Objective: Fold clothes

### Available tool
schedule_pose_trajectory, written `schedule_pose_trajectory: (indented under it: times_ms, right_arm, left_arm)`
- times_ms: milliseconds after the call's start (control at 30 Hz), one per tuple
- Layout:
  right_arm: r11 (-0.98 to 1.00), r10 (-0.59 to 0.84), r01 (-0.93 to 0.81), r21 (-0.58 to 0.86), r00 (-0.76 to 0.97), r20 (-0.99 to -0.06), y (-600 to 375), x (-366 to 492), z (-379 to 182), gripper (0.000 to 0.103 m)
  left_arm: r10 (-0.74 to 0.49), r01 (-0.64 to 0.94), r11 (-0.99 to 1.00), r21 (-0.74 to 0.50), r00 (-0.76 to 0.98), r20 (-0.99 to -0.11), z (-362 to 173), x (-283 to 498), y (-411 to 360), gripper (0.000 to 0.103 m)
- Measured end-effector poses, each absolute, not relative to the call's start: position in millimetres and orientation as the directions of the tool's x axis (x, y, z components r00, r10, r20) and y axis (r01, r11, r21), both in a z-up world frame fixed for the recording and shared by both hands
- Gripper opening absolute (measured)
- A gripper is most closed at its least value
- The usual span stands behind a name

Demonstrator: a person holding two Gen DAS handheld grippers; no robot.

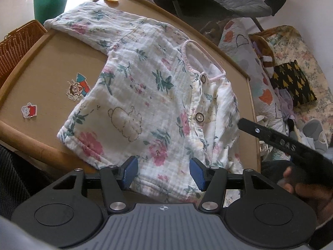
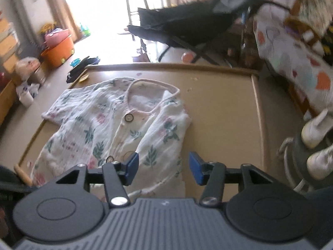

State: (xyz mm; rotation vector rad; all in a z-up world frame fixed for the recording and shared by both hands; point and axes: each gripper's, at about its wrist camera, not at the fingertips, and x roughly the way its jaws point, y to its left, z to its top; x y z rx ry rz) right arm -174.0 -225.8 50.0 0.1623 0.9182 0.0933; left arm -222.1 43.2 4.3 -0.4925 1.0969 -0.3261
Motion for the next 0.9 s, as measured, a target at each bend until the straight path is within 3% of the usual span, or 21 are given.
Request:
schedule_pose_trajectory:
  times_ms: [200,300,367,433,900]
  right_arm:
    - [0.988,0.146,-0.038,0.151,0.558,-0.817,-209.9,-162.9,34.4,0.052]
    - [0.991,0.134,-0.053,0.125,0.543,-0.829,-203.7,-160.7,30.1,0.033]
    - [0.992,0.126,-0.061,0.111,0.544,-0.830,-201.3,-159.8,29.8,0.014]
    - [0.990,0.138,-0.074,0.117,0.556,-0.820,-200.1,-159.8,32.7,0.009]
    - [0.970,0.244,-0.139,0.201,0.570,-0.785,-193.3,-161.5,43.8,0.005]
  left_arm:
    - [-0.496,0.011,0.839,-0.543,0.424,-0.758,6.4,-219.8,46.5,0.058]
    - [-0.499,0.009,0.836,-0.548,0.427,-0.754,6.6,-219.3,46.3,0.058]
    - [-0.497,0.014,0.839,-0.544,0.428,-0.755,6.9,-219.3,45.5,0.058]
    - [-0.493,0.021,0.844,-0.537,0.428,-0.758,7.9,-219.2,43.9,0.058]
    - [-0.489,0.024,0.847,-0.531,0.425,-0.762,8.5,-215.1,43.1,0.058]
